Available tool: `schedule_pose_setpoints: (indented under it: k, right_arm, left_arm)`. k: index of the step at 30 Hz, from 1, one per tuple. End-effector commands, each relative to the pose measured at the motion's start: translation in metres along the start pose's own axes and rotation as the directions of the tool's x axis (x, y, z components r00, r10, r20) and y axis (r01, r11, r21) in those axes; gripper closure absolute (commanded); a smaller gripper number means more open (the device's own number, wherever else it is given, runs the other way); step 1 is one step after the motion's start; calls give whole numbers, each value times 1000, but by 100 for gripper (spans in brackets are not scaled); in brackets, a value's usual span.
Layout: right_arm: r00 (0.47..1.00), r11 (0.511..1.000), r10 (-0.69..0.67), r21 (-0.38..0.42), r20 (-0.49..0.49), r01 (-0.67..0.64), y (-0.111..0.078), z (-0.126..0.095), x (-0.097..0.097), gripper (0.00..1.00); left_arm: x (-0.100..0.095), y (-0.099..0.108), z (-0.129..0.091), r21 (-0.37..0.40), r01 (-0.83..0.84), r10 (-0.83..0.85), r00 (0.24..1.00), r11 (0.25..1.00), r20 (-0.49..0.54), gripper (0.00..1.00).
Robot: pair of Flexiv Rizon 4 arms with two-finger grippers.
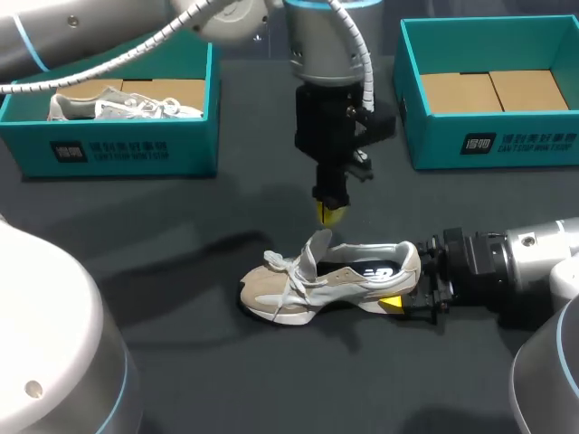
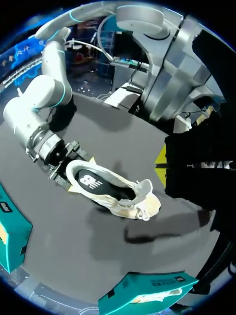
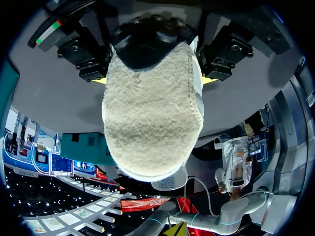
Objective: Take the shoe out of the shoebox, open the shoe tongue, remove and reinsert the insole, then place the shoe into the shoebox
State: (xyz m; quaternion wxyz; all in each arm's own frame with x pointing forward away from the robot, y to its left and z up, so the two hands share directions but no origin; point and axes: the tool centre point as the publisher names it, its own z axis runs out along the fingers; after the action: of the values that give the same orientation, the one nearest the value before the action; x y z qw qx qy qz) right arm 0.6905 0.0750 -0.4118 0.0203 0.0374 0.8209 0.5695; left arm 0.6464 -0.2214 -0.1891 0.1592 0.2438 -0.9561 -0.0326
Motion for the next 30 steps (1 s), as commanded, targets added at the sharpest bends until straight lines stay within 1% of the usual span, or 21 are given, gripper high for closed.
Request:
schedule_pose_setpoints:
  k: [1,9,11,12,13,14,15,16,18,19,21,22,30]
  right_arm:
    - [1000,1000,0,4,0,0,0,0,0,100]
    - [1000,1000,0,4,0,0,0,0,0,100]
    - [1000,1000,0,4,0,0,0,0,0,100]
    - [1000,1000,0,4,0,0,0,0,0,100]
    - [1000,1000,0,4,0,0,0,0,0,100]
    - [1000,1000,0,4,0,0,0,0,0,100]
    - [1000,1000,0,4,0,0,0,0,0,100]
    - [1000,1000,0,4,0,0,0,0,0,100]
    - [1000,1000,0,4,0,0,0,0,0,100]
    - [1000,1000,0,4,0,0,0,0,0,100]
    - [1000,1000,0,4,0,0,0,0,0,100]
    - [1000,1000,0,4,0,0,0,0,0,100]
    - [1000,1000,0,4,0,0,0,0,0,100]
  left_arm:
    - [4,-17,11,-31,-521,518,837,853,176,100]
    - [4,-17,11,-31,-521,518,837,853,176,100]
    - [7,-28,22,-55,-556,555,808,829,198,100]
    - [6,-35,29,-53,-570,566,795,820,218,100]
    - [4,-42,37,-58,-579,577,788,813,214,100]
    - [1,-49,43,-40,-565,561,806,824,190,100]
    - [-1,-53,49,-31,-587,583,793,809,176,100]
    - [-3,-59,54,-32,-575,571,803,818,170,100]
    - [-4,-66,66,-19,-592,586,792,806,170,100]
    - [-6,-71,71,-19,-576,570,804,817,171,100]
    - [-9,-76,81,6,-584,570,793,812,214,100]
    - [-12,-77,83,17,-595,577,785,803,227,100]
    - [-12,-77,83,17,-595,577,785,803,227,100]
